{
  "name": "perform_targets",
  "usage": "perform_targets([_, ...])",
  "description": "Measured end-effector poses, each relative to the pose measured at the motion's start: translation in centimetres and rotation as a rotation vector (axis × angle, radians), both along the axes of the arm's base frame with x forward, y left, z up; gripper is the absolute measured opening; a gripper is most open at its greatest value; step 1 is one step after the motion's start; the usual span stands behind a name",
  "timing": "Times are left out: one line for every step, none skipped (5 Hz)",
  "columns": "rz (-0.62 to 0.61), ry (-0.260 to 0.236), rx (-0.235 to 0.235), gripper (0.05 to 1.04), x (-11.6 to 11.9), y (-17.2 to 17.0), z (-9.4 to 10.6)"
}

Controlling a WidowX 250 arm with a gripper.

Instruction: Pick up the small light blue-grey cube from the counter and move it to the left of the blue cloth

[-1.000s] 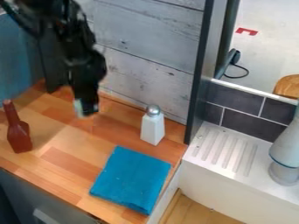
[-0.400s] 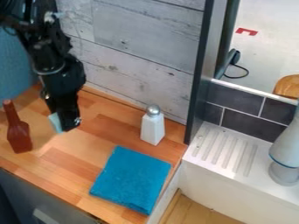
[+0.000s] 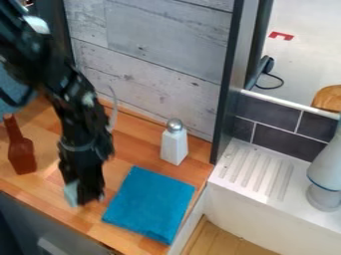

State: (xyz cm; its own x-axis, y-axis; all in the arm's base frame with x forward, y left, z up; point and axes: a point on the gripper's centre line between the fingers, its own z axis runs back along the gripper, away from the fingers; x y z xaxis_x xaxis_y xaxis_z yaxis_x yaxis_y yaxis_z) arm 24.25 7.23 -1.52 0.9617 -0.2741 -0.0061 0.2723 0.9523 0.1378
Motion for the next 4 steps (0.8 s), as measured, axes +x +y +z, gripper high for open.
perform_targets([-0.054,-0.029,0.046,0.541,0.5,0.1,-1.7])
perform_targets([-0.065,-0.043,0.048,0.594,0.6,0.0,-1.7])
perform_targets([-0.051,-0.038,0.039,0.924,0.3,-0.1,-1.3])
perform_targets([-0.033,-0.121,0.001,1.012,1.1,-0.6,3.3])
